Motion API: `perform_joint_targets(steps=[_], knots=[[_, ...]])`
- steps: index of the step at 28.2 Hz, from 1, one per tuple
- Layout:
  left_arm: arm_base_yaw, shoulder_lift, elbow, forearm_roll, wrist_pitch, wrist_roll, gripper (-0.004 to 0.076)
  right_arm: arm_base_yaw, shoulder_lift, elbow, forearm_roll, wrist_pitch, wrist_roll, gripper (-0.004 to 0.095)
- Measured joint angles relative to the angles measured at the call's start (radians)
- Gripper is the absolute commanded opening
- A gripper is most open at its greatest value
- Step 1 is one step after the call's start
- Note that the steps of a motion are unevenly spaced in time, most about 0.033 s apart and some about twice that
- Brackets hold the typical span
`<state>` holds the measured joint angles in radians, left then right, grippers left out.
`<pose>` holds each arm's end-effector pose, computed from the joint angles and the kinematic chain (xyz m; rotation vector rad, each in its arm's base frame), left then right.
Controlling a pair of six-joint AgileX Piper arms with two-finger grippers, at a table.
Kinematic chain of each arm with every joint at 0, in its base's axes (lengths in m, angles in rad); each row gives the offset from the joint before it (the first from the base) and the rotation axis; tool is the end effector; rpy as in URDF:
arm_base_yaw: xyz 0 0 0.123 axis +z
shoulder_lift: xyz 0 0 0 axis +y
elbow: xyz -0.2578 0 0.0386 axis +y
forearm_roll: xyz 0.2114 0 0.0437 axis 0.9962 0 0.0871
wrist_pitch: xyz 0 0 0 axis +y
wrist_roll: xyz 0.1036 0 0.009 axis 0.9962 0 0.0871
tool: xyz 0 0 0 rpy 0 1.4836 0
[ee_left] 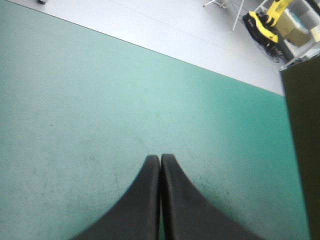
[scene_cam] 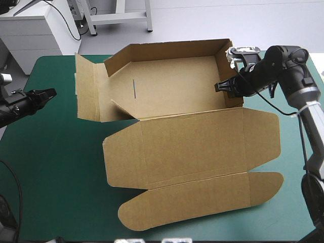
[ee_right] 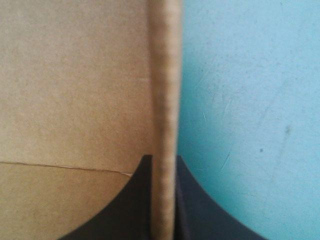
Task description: Fold the box
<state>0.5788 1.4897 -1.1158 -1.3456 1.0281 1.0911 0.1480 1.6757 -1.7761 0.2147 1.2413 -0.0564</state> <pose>0.2787 0.0784 0.3123 -0.1126 1.9774 -0.7502 0.3157 0.0683 0.3518 -0.2465 2.6068 0.3225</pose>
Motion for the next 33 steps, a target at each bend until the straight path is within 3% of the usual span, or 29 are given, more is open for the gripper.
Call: perform_joint_targets(steps=[7, 13, 20, 33], knots=[[-0.121, 0.15, 0.0, -0.049, 0.042, -0.038, -0.0009, 0.0, -0.072, 0.0, 0.136, 0.0, -0.08, -0.002], [-0.31, 0.212, 0.0, -0.059, -0.027, -0.102, -0.0009, 0.0, -0.081, -0.001, 0.195, -0.001, -0.108, -0.002], [-0.464, 0.207, 0.0, -0.134, -0.057, -0.14, -0.0009, 0.0, -0.072, -0.001, 0.141, -0.029, -0.108, -0.0018], [-0.486, 0.07, 0.0, -0.206, -0.019, -0.122, -0.0009, 0.0, -0.045, -0.001, -0.037, -0.06, -0.047, -0.0018]])
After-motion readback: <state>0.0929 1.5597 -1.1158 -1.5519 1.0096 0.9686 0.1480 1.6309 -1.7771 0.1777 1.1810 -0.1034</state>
